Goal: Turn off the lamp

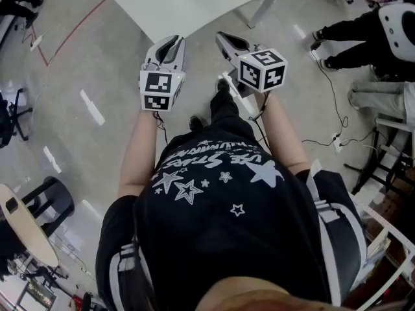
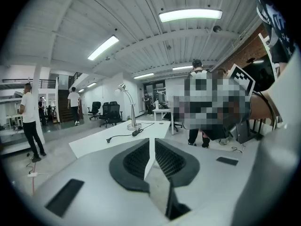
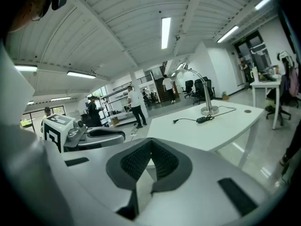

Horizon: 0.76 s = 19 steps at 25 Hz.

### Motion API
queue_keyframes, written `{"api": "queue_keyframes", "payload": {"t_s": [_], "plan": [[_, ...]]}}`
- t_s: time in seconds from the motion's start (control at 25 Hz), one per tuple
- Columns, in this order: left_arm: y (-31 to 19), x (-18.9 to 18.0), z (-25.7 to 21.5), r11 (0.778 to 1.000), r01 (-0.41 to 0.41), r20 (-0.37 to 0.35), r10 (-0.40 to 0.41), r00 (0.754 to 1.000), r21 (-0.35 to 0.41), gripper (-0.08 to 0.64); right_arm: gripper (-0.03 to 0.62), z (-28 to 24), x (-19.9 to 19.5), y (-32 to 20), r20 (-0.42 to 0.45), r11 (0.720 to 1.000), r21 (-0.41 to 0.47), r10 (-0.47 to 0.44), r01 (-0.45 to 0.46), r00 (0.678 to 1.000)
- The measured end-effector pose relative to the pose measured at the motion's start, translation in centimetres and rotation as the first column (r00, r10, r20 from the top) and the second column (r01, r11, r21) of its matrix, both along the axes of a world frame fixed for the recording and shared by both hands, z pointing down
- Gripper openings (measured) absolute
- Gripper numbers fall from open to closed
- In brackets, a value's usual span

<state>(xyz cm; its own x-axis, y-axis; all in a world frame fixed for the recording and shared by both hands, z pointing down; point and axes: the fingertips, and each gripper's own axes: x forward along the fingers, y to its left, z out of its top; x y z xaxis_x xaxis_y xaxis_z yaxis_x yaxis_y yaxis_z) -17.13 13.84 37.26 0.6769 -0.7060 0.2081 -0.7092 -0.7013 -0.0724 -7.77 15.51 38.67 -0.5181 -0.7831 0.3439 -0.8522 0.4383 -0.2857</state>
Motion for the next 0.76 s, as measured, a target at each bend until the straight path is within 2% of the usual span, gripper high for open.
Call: {"api": "queue_keyframes", "payload": {"t_s": [0.2,0.52,0.76], "plan": [[1.4,-1.2,-0.2,1.0,-0.001,-0.014,0.001,1.0,-0.003,0.011,0.005,-0.6,-1.0,1.7,-0.002,1.0,0.01,0.0,0.0,1.0],[3.7,-1.9,0.1,0.999,-0.018,-0.038,0.016,0.999,-0.034,0.01,0.005,0.5,-1.3,4.1,-0.011,1.0,-0.006,0.006,-0.006,1.0],[4.5,-2.5,-1.3,1.0,-0.008,-0.056,0.008,0.998,-0.002,0.009,0.005,-0.1,-1.6,4.6,-0.022,1.0,0.019,0.02,-0.019,1.0]]}}
